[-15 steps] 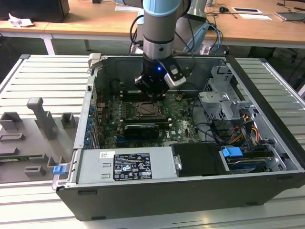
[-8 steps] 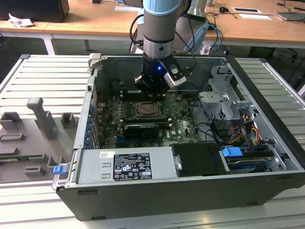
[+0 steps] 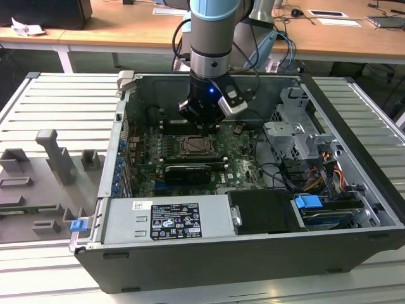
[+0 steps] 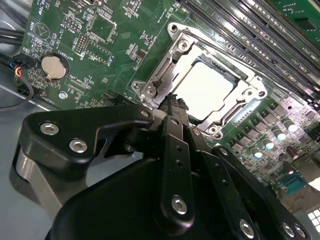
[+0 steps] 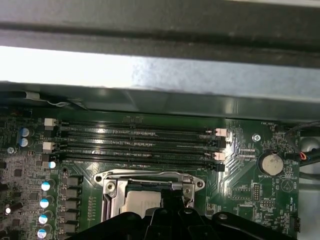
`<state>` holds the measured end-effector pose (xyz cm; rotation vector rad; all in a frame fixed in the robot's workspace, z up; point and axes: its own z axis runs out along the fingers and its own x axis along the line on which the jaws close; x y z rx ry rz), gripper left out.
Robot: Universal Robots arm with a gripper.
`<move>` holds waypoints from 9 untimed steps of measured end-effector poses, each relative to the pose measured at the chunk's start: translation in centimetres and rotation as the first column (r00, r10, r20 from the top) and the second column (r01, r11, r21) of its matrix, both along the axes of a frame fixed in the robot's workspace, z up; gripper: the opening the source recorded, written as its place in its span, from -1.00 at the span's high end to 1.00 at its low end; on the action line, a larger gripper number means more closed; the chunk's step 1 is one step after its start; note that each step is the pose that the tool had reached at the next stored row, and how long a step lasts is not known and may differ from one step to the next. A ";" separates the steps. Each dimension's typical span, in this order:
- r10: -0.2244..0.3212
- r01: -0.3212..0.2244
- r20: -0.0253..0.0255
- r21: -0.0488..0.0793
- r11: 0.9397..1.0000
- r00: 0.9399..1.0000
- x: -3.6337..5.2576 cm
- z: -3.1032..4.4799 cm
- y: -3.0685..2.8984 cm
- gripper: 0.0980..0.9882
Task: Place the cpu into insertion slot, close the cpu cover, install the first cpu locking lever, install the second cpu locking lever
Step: 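Install the second cpu locking lever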
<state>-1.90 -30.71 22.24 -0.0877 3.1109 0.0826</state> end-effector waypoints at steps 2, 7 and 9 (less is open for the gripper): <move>0.000 0.000 0.000 0.000 1.000 1.000 0.00 -0.01 -0.06 0.98; 0.000 0.000 0.000 0.000 1.000 1.000 0.00 -0.05 -0.20 0.98; 0.000 0.000 0.000 0.000 1.000 1.000 0.00 -0.06 -0.26 0.98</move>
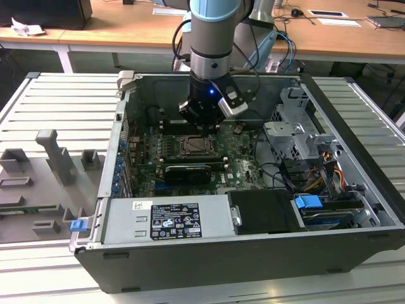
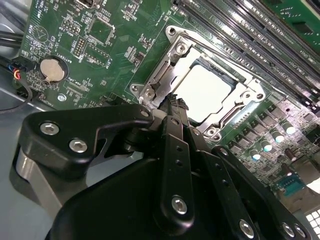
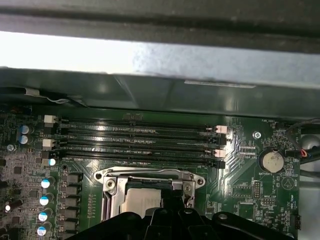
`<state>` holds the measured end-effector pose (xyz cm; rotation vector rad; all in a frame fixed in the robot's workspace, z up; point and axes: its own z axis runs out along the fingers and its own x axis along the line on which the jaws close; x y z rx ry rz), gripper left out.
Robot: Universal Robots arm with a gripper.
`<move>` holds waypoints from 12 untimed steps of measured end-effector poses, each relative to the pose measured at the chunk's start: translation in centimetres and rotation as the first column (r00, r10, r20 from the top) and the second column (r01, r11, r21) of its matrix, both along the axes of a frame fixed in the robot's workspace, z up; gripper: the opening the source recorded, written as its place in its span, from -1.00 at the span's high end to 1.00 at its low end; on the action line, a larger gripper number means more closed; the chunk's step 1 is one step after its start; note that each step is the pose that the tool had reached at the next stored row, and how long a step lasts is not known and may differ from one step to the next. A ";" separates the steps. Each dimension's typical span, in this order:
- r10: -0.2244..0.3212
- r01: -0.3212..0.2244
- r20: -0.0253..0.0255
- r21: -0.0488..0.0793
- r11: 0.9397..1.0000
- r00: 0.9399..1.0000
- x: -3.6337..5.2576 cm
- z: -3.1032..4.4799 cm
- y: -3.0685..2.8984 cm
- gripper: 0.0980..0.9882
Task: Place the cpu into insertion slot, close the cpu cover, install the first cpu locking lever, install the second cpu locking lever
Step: 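Install the second cpu locking lever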
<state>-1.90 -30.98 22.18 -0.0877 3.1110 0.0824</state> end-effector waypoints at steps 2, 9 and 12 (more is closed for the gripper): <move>0.000 0.000 0.000 0.000 1.000 1.000 0.00 -0.01 -0.17 0.98; 0.000 0.000 -0.002 0.000 1.000 1.000 0.01 0.82 -0.40 0.98; 0.000 0.000 -0.002 0.000 1.000 1.000 0.00 0.83 -0.65 0.98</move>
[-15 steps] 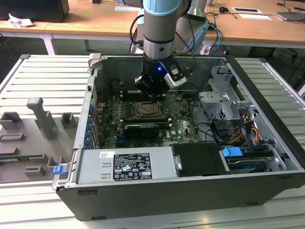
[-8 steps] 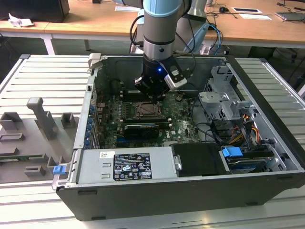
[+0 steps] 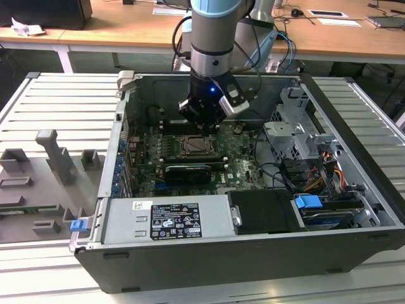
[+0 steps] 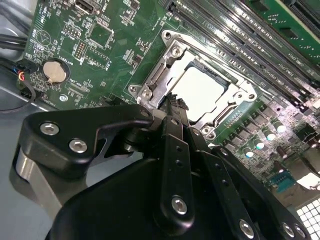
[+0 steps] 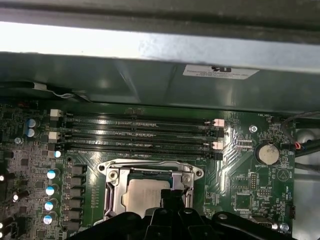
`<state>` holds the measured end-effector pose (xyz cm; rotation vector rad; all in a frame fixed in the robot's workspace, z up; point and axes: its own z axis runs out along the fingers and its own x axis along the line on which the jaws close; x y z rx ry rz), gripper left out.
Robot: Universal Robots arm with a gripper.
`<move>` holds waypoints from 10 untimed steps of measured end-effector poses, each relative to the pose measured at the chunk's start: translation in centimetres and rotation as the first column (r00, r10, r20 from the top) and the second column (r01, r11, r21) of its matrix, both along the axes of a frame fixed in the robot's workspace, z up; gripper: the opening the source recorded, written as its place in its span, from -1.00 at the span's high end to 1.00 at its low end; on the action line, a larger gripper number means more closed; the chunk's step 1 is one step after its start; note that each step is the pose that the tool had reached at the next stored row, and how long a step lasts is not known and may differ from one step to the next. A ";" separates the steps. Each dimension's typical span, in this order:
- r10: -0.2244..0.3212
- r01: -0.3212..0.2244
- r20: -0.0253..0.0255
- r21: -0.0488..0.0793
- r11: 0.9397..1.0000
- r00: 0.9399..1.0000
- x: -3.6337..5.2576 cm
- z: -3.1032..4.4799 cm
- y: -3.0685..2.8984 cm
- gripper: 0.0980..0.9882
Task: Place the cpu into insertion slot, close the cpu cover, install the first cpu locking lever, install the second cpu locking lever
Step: 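Install the second cpu locking lever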
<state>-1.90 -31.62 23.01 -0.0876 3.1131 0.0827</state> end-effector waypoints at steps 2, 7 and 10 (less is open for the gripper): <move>0.000 0.000 0.000 0.000 1.000 1.000 0.00 0.00 -0.16 0.98; 0.000 0.000 0.000 0.000 1.000 1.000 0.00 -0.03 -0.94 0.98; 0.000 0.000 0.000 0.000 1.000 1.000 0.00 -0.03 -1.36 0.98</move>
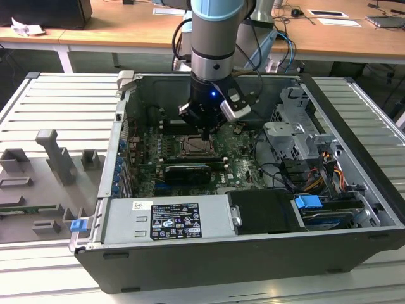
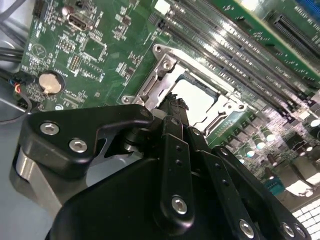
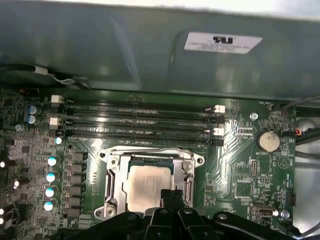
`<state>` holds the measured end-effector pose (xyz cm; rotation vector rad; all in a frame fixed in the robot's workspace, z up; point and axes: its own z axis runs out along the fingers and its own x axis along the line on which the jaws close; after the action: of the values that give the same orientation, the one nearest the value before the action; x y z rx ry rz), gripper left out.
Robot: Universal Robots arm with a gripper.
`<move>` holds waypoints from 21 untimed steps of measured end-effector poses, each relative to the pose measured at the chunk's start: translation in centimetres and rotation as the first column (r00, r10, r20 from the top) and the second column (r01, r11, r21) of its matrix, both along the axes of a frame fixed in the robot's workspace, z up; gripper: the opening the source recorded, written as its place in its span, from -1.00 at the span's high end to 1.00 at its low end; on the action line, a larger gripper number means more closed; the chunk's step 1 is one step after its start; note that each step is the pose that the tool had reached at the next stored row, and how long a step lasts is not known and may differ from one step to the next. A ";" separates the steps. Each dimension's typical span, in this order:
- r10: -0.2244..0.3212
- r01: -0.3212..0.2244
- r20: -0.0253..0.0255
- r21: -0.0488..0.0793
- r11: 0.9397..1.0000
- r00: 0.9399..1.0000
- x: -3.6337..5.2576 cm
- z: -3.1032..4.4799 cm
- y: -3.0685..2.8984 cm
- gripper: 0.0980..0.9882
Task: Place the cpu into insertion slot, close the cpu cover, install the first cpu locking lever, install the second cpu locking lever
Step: 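Install the second cpu locking lever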
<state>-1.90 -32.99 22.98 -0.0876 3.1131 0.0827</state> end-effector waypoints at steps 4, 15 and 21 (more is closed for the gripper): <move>0.000 0.000 0.000 0.000 1.000 1.000 0.00 0.13 -0.26 0.98; 0.000 0.000 0.000 0.000 1.000 1.000 0.00 0.11 -0.66 0.98; 0.000 0.000 0.000 0.000 1.000 1.000 0.00 0.07 -0.97 0.98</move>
<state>-1.91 -33.96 23.05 -0.0876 3.1130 0.0828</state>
